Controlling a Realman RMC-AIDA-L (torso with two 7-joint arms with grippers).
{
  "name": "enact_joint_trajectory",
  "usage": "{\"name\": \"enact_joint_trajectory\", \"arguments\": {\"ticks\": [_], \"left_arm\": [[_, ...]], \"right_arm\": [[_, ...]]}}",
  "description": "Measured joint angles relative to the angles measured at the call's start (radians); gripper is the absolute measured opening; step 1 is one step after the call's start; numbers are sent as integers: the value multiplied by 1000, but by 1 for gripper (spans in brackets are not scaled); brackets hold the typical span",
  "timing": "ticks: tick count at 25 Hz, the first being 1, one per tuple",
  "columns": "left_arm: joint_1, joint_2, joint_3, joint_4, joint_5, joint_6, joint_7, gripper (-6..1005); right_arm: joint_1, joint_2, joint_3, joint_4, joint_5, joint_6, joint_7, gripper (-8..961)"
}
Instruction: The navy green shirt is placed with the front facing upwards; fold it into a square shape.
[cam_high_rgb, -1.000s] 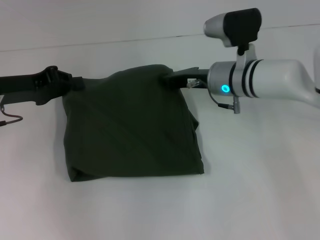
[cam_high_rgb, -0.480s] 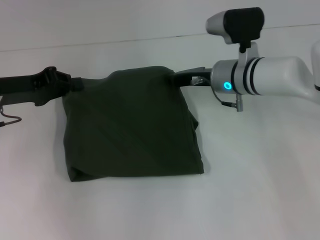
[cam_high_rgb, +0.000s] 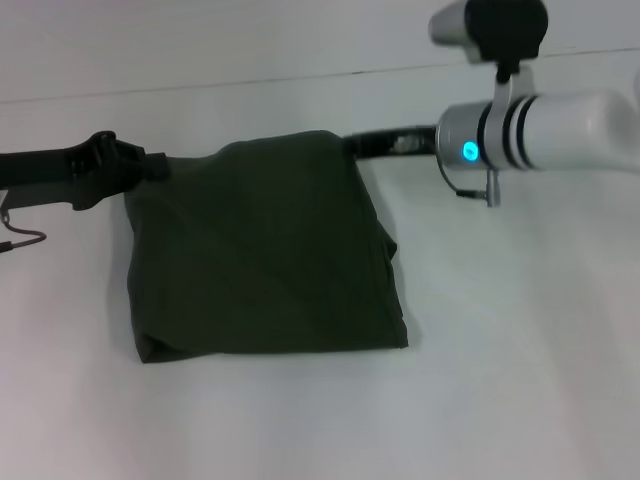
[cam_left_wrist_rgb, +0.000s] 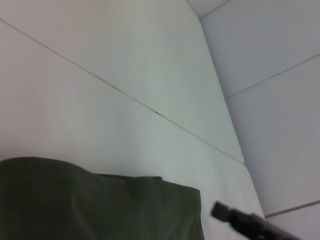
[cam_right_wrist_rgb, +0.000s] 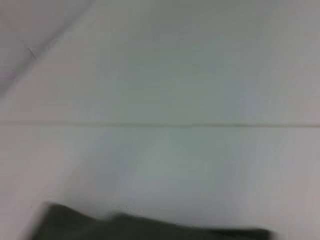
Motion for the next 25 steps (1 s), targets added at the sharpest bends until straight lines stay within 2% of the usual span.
{"name": "enact_joint_trajectory", "arguments": {"ticks": [4,8,12,16,25], "left_arm": [[5,4,-8,-8,0,6,0,22],[11,9,-18,-9,0,9,4,22],[18,10,-31,-11,0,18,8,22],[18,10,-32,-11,0,29,9,22],[22,3,-26,-33,1,47,2,23]], "right_arm": [[-24,-9,-3,-200,-116,-185,227,-1],[-4,-7,2,-314,-256,-288,417,-1],[67,-10,10,-259,-358,-347,526,0],[120,-13,11,-149,-377,-312,537,0],[135,2,-2,-41,-398,-121,531,0]]}}
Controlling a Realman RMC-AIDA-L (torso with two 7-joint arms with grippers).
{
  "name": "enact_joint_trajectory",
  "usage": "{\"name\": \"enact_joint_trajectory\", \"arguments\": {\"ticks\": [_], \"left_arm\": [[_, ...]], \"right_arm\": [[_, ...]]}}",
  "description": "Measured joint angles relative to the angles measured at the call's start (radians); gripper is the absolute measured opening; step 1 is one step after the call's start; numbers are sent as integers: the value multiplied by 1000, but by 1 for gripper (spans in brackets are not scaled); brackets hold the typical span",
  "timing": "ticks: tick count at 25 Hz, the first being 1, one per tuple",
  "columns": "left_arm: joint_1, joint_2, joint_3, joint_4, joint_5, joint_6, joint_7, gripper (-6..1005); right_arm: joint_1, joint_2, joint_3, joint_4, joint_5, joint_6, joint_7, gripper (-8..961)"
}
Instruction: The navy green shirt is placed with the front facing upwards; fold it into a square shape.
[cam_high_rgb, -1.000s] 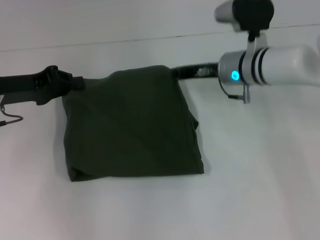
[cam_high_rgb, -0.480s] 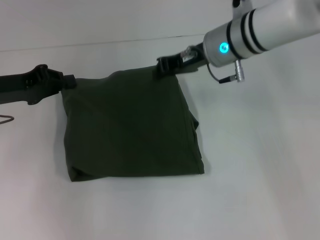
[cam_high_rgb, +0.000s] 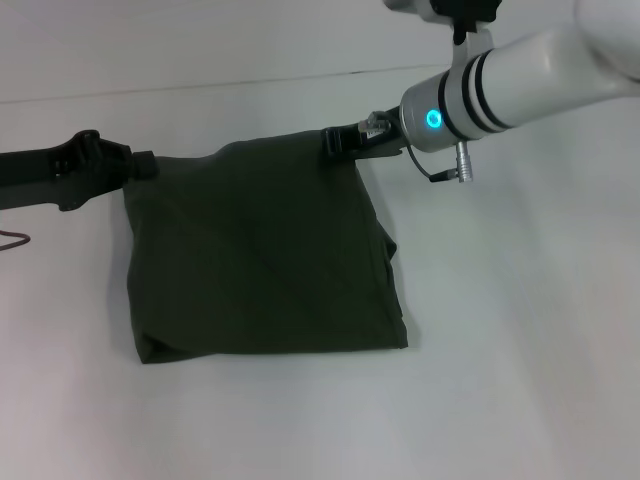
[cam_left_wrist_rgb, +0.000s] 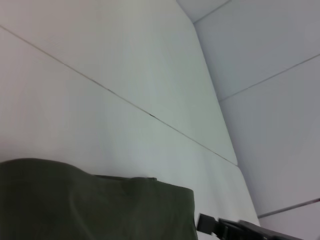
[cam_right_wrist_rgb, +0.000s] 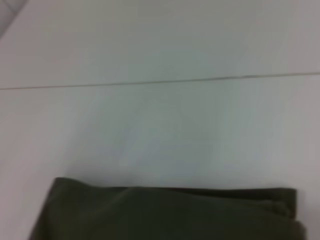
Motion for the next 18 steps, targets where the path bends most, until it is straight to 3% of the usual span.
{"name": "enact_joint_trajectory", "arguments": {"ticks": [10,16,18], "left_arm": [[1,0,-5,-1,0,6,-2,23],[6,-1,-5,-4,-1,13,-2,21],[8,-4,-6,-5,-1,16,-2,21]], "right_arm": [[25,4,2,102,-52,140,-4,0],[-22,1,43,-81,-4,-34,-4,0],[-21,4,53,-86,19,-44,-13,-1]]}}
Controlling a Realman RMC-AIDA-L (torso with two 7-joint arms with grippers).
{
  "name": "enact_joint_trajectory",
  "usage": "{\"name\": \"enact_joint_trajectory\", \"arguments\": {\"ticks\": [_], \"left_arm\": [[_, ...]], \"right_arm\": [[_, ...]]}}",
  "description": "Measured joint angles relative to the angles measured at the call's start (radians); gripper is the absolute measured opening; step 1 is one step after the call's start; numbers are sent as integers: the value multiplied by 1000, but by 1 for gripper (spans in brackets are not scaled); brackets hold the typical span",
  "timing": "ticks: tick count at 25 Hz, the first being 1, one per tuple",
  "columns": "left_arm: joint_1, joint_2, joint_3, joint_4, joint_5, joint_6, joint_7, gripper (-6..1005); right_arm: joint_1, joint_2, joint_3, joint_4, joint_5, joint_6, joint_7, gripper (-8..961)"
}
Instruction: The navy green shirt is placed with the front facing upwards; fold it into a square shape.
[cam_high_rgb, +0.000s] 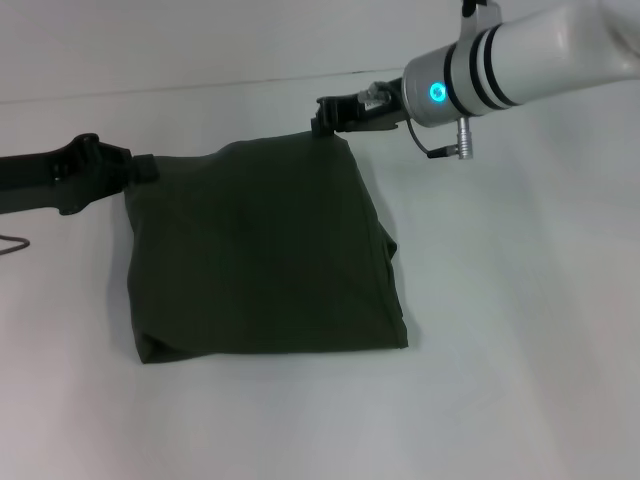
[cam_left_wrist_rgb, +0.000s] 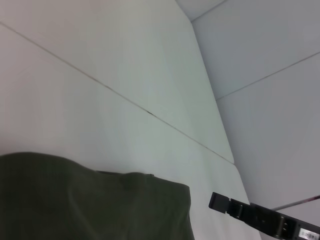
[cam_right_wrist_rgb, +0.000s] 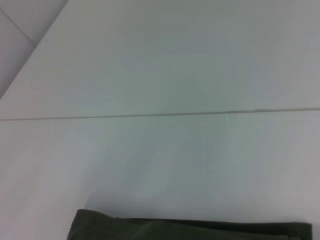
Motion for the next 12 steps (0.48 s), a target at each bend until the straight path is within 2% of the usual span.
{"name": "enact_joint_trajectory", "arguments": {"ticks": [7,12], "left_arm": [[6,-8,-1,-25,-3,17,0,24],[12,-10,0,-27,-6,19,-5,25]], "right_arm": [[66,14,-11,227,92,214,-89,-1],[72,13,-24,246,94,247,-101,-1]]}}
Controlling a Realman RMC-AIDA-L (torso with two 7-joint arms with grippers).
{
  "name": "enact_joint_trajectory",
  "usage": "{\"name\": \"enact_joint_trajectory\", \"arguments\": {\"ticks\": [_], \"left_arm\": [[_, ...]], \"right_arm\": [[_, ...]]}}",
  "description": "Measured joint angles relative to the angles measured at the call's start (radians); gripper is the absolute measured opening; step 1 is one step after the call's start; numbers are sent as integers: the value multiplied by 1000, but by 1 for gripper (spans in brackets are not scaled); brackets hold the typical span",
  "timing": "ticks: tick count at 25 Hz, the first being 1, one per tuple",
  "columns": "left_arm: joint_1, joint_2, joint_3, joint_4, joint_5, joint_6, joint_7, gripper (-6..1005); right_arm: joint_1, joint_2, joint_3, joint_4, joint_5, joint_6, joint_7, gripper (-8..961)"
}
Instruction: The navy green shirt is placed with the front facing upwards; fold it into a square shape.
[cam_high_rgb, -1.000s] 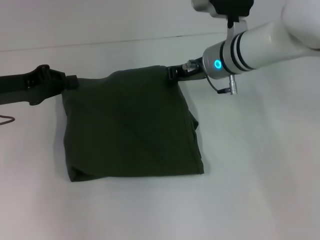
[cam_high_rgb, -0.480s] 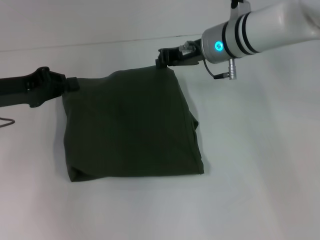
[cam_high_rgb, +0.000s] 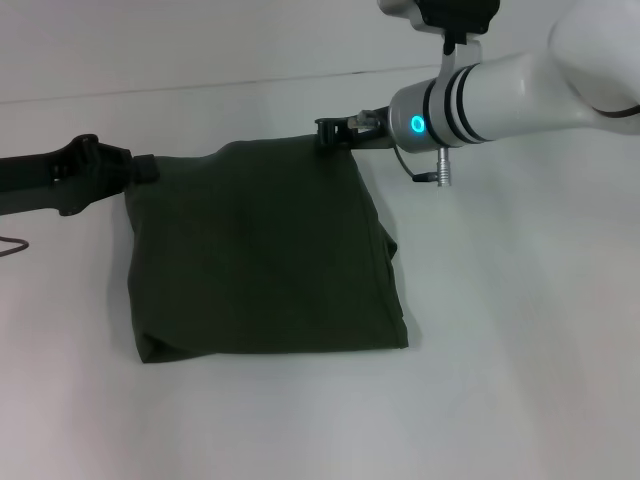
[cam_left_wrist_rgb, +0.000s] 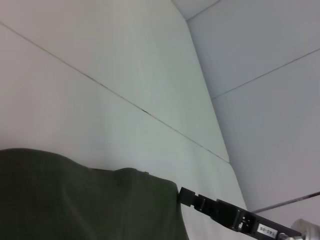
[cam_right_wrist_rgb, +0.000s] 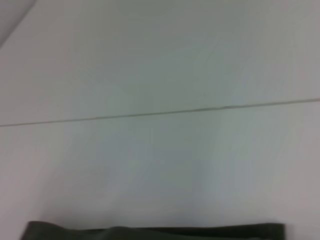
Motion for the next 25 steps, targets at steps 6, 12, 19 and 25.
{"name": "enact_joint_trajectory", "arguments": {"ticks": [6,12,19,25], "left_arm": [[-3,-1,1,0,-1,0,-2,26],[-5,-1,2,-2,-1,2,-2,27],[10,-12,1,-25,-4,8,-7,28],[10,-13,-1,-25,-6,8,-8,28]], "right_arm": [[-5,-9,-26,25,-13,57,7,-1],[-40,-10,-9,-57,10,-36,9,-1],[-62,0,-15,-108,107,-118,-21,-1],[27,10,-24,70,110,19,-63,0]]}}
